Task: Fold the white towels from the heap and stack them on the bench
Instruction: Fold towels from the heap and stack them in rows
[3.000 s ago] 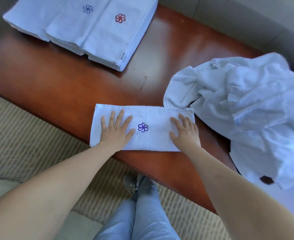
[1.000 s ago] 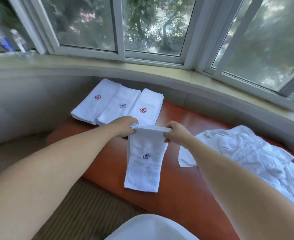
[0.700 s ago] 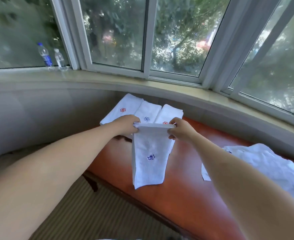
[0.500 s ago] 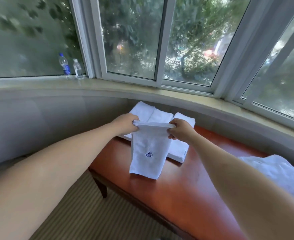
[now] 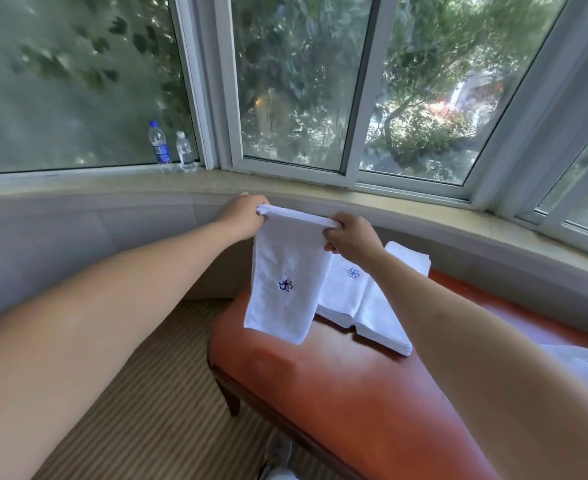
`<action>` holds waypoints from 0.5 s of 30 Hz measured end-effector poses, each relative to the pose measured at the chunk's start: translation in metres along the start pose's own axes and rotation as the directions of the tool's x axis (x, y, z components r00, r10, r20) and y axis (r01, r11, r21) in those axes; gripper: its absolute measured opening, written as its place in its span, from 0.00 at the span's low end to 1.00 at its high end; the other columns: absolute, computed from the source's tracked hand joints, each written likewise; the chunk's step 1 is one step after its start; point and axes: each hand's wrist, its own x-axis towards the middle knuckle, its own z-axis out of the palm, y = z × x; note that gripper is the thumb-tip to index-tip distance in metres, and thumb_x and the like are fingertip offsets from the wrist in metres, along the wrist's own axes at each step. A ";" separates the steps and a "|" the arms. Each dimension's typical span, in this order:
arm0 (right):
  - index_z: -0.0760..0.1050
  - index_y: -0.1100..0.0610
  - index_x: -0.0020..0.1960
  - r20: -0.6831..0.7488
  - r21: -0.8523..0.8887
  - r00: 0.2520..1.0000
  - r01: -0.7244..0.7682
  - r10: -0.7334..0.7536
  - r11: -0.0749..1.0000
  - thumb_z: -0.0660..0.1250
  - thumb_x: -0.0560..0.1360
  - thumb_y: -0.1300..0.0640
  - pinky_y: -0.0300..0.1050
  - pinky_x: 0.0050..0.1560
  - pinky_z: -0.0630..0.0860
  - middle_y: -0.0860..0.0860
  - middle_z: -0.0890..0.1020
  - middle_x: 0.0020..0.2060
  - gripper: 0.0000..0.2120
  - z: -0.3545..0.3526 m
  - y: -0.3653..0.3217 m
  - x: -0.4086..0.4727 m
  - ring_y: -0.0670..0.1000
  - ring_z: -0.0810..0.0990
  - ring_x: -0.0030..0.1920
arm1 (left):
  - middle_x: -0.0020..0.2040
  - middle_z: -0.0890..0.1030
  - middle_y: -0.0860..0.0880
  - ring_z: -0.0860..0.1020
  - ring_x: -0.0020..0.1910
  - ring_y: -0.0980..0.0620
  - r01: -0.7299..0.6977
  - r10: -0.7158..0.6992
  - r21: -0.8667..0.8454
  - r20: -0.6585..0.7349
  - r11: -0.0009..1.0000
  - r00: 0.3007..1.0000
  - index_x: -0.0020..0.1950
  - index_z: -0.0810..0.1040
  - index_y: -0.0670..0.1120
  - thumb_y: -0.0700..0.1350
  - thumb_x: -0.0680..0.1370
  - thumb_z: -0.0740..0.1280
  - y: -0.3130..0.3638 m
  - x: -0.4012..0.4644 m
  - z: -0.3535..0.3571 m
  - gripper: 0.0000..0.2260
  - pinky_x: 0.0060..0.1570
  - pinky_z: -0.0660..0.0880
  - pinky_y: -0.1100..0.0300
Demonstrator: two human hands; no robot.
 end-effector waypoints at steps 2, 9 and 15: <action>0.79 0.55 0.48 -0.005 0.006 1.000 -0.005 0.005 1.000 0.62 0.73 0.59 0.50 0.43 0.83 0.51 0.86 0.32 0.08 0.008 -0.001 0.021 0.44 0.85 0.32 | 0.61 0.79 0.47 0.72 0.68 0.45 0.007 -0.008 0.006 0.009 1.000 1.000 0.52 0.78 0.54 0.43 0.80 0.61 -0.008 0.022 -0.002 0.09 0.47 0.68 0.52; 0.80 0.56 0.48 -0.038 0.031 0.997 -0.064 0.066 0.997 0.61 0.72 0.59 0.52 0.45 0.83 0.50 0.85 0.31 0.10 0.027 0.017 0.113 0.46 0.85 0.33 | 0.56 0.80 0.52 0.77 0.53 0.46 -0.046 0.045 0.023 0.043 0.999 0.998 0.48 0.79 0.56 0.42 0.77 0.60 -0.029 0.118 0.015 0.11 0.45 0.72 0.54; 0.77 0.53 0.48 -0.033 -0.014 0.987 -0.158 0.157 0.987 0.60 0.72 0.59 0.46 0.37 0.80 0.47 0.84 0.29 0.09 0.046 0.061 0.199 0.49 0.86 0.37 | 0.55 0.81 0.49 0.79 0.51 0.43 -0.053 0.040 0.069 0.179 0.996 0.983 0.50 0.79 0.52 0.41 0.78 0.60 -0.041 0.212 0.066 0.10 0.40 0.71 0.55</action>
